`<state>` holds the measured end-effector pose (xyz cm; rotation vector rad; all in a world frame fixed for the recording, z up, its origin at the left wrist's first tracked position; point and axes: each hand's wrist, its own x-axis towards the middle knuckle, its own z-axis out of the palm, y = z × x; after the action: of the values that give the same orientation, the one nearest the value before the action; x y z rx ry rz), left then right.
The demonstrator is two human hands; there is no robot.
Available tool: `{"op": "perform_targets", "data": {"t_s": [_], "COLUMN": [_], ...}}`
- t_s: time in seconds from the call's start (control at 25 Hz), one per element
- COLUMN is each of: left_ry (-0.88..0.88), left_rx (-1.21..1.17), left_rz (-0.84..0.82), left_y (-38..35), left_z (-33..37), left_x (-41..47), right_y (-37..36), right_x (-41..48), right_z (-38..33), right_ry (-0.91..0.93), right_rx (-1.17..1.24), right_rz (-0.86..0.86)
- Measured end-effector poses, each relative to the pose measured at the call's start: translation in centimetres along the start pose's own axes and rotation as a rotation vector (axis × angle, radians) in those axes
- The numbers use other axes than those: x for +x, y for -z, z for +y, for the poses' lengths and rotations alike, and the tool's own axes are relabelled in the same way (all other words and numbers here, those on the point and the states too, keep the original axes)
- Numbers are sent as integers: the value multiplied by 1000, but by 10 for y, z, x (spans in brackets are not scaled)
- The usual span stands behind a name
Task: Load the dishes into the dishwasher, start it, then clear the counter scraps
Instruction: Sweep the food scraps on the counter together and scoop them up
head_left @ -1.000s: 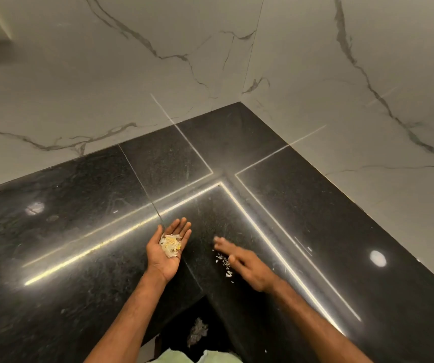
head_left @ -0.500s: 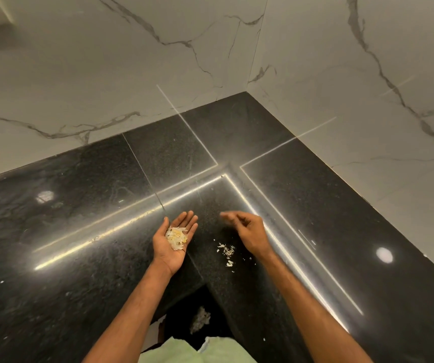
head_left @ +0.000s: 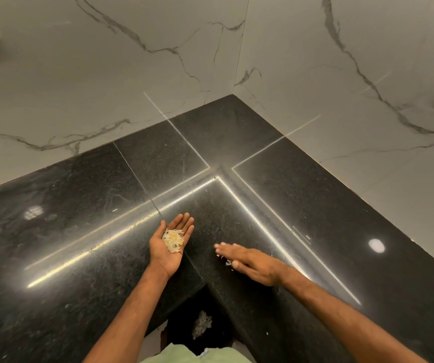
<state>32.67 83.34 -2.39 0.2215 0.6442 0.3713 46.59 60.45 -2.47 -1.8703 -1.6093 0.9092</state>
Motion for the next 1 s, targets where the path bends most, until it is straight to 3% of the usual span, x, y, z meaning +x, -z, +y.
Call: {"op": "perform_targets", "data": {"t_s": [0.12, 0.16, 0.28, 0.44, 0.56, 0.64, 0.8, 1.0], "left_ry": [17, 22, 36, 49, 58, 73, 100, -27], "left_rx": [-1, -7, -5, -14, -54, -58, -59, -149], "left_rz": [0, 6, 19, 14, 6, -8, -15, 23], "left_y": [1, 3, 9, 9, 6, 5, 21, 34], "left_z": [-1, -3, -8, -17, -19, -21, -32, -56], "left_x": [0, -1, -3, -8, -14, -20, -44, -74], "right_y": [5, 0, -27, -49, -50, -40, -32, -46], "right_x": [-13, -14, -1, 20, 22, 21, 18, 19], "right_z": [6, 7, 0, -21, -29, -28, -18, -23], "right_ry": [-191, -255, -307, -233, -266, -334, -403, -349], "right_rx": [138, 117, 30, 156, 542, 644, 609, 552], "right_rz": [421, 479, 447, 371, 550, 730, 799, 777]}}
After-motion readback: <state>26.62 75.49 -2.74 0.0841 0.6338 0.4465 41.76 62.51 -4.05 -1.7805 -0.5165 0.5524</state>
